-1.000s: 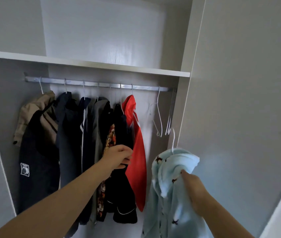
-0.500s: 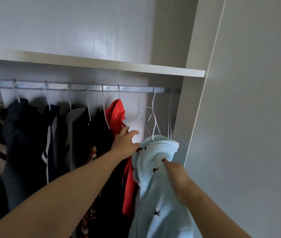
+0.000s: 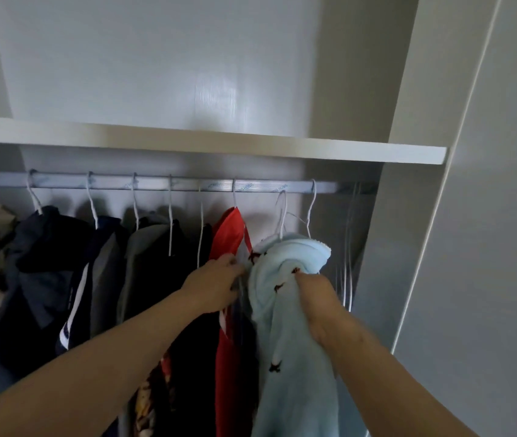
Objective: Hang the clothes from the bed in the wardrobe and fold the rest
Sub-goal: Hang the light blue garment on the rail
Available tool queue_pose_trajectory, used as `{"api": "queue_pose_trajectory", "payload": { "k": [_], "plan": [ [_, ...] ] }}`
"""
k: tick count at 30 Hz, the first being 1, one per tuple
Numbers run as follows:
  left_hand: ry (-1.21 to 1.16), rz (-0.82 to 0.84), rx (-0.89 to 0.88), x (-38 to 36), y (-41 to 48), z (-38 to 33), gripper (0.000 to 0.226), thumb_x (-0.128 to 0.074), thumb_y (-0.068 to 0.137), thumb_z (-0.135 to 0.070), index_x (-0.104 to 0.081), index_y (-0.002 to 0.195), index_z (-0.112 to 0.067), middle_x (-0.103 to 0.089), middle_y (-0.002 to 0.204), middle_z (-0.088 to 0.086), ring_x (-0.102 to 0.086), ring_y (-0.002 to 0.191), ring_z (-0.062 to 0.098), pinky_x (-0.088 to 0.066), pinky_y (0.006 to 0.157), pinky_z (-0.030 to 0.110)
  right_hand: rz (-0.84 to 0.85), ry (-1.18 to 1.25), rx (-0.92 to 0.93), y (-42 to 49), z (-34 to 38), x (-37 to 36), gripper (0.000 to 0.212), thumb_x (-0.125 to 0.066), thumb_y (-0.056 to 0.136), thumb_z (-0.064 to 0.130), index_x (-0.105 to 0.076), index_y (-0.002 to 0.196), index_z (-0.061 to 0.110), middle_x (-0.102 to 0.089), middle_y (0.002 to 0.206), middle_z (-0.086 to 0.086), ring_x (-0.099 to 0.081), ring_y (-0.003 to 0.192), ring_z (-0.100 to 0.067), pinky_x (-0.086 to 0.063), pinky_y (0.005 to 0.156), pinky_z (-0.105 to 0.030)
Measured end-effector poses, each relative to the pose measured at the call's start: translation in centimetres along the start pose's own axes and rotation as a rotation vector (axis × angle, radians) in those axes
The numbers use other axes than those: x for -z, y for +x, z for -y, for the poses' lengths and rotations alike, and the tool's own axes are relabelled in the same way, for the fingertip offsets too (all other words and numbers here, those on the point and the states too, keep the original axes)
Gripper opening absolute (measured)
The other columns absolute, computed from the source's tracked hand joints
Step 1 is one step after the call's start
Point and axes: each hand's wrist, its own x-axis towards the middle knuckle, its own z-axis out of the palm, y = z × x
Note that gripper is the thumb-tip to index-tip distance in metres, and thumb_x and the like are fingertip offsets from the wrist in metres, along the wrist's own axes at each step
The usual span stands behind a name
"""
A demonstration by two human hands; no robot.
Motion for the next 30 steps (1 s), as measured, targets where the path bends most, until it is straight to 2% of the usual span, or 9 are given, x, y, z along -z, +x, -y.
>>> {"api": "queue_pose_trajectory", "payload": {
  "k": [2, 5, 7, 11, 18, 21, 25, 28, 30],
  "plan": [
    [-0.087, -0.048, 0.068, 0.3, 1.1, 0.3, 0.044, -0.056, 0.086, -0.026, -0.05, 0.129, -0.016, -0.036, 0.135, 0.007, -0.05, 0.114, 0.028, -0.045, 0.092, 0.036, 0.006, -0.015, 0.032, 1.1, 1.6, -0.2, 0.025, -0.039, 0.094, 0.008, -0.064, 0.097, 0.005, -0.063, 0.082, -0.012, -0.059, 0.071, -0.024, -0.049, 0.062, -0.027],
    [-0.191, -0.1, 0.179, 0.4, 2.2, 0.3, 0.031, -0.055, 0.085, -0.019, -0.059, 0.115, -0.01, -0.055, 0.117, 0.012, -0.055, 0.108, 0.027, -0.045, 0.085, 0.03, -0.016, -0.065, 0.097, 3.1, 4.1, -0.5, 0.027, -0.038, 0.094, 0.008, -0.062, 0.105, 0.003, -0.063, 0.085, -0.012, -0.058, 0.074, -0.024, -0.046, 0.063, -0.027],
    [-0.256, -0.144, 0.205, 0.1, 2.6, 0.3, 0.028, -0.057, 0.083, -0.017, -0.062, 0.11, -0.013, -0.064, 0.11, 0.009, -0.059, 0.104, 0.025, -0.043, 0.08, 0.026, -0.027, -0.093, 0.128, 5.0, 5.2, -1.1, 0.029, -0.037, 0.095, 0.007, -0.059, 0.112, 0.0, -0.062, 0.087, -0.013, -0.057, 0.077, -0.024, -0.046, 0.068, -0.028],
    [-0.45, -0.172, 0.262, -0.5, 2.9, 0.1, 0.029, -0.061, 0.08, -0.013, -0.067, 0.108, -0.017, -0.068, 0.103, 0.008, -0.064, 0.093, 0.025, -0.047, 0.076, 0.023, -0.047, -0.166, 0.158, 8.7, 5.0, -2.7, 0.033, -0.036, 0.096, 0.006, -0.054, 0.122, -0.004, -0.061, 0.112, -0.023, -0.057, 0.103, -0.033, -0.046, 0.089, -0.037],
    [-0.684, -0.191, 0.318, -1.5, 3.6, -0.3, 0.026, -0.067, 0.079, -0.01, -0.068, 0.105, -0.014, -0.067, 0.085, 0.006, -0.065, 0.074, 0.021, -0.049, 0.059, 0.02, -0.073, -0.373, 0.174, 11.7, -0.7, -3.1, 0.04, -0.032, 0.101, 0.021, -0.055, 0.12, -0.006, -0.058, 0.121, -0.024, -0.054, 0.111, -0.036, -0.043, 0.095, -0.037],
    [-0.878, -0.204, 0.364, -2.1, 3.5, -0.6, 0.021, -0.067, 0.081, -0.007, -0.065, 0.097, -0.02, -0.056, 0.068, -0.003, -0.057, 0.056, 0.008, -0.05, 0.043, 0.017, -0.118, -0.425, 0.183, 12.2, -1.6, -2.4, 0.043, -0.032, 0.101, 0.026, -0.054, 0.12, -0.006, -0.057, 0.121, -0.024, -0.053, 0.111, -0.036, -0.039, 0.088, -0.033],
    [-1.047, -0.26, 0.412, -2.8, 3.4, -1.6, 0.024, -0.064, 0.083, -0.005, -0.062, 0.086, -0.028, -0.057, 0.069, 0.0, -0.056, 0.056, 0.008, -0.051, 0.042, 0.02, -0.112, -0.4, 0.186, 12.1, -2.6, -2.3, 0.041, -0.034, 0.1, 0.032, -0.056, 0.115, 0.001, -0.059, 0.111, -0.017, -0.056, 0.104, -0.032, -0.043, 0.088, -0.035],
    [-1.121, -0.299, 0.448, -3.1, 3.4, -2.2, 0.023, -0.061, 0.085, -0.006, -0.061, 0.091, -0.028, -0.057, 0.073, 0.001, -0.056, 0.058, 0.011, -0.051, 0.041, 0.021, -0.053, -0.397, 0.234, 11.4, -3.2, -2.9, 0.03, -0.037, 0.099, 0.031, -0.051, 0.083, 0.009, -0.054, 0.074, -0.004, -0.051, 0.067, -0.016, -0.04, 0.061, -0.022],
    [-1.14, -0.323, 0.463, -3.4, 3.4, -2.5, 0.023, -0.06, 0.086, -0.007, -0.062, 0.095, -0.027, -0.057, 0.074, 0.001, -0.056, 0.059, 0.011, -0.05, 0.04, 0.02, -0.017, -0.442, 0.278, 10.8, -3.5, -3.0, 0.026, -0.043, 0.097, 0.029, -0.045, 0.078, 0.011, -0.046, 0.064, 0.0, -0.043, 0.056, -0.011, -0.033, 0.049, -0.021]
  ]
}}
